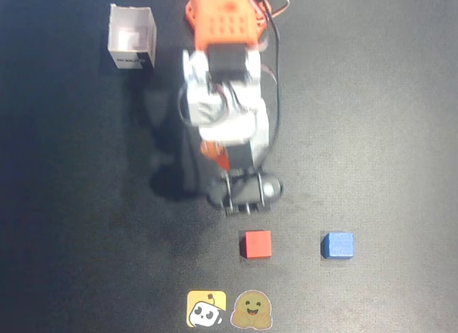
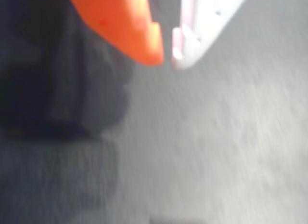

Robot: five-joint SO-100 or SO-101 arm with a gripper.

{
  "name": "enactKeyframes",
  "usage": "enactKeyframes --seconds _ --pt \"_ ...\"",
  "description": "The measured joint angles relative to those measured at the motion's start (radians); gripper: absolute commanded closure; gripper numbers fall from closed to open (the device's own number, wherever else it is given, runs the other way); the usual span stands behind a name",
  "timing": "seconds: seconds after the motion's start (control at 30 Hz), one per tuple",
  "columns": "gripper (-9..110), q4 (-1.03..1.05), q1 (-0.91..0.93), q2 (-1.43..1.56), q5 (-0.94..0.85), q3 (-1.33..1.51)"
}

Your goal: Put the red cube on top of the blue cube.

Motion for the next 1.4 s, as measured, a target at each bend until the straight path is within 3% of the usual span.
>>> enactKeyframes --seconds 0.73,1.1,1.4 --pt "99 -0.003 -0.066 -0.477 0.026 -0.482" --pt "78 -0.003 -0.078 -0.581 0.029 -0.592" --pt "78 -0.034 -0.098 -0.634 0.075 -0.595"
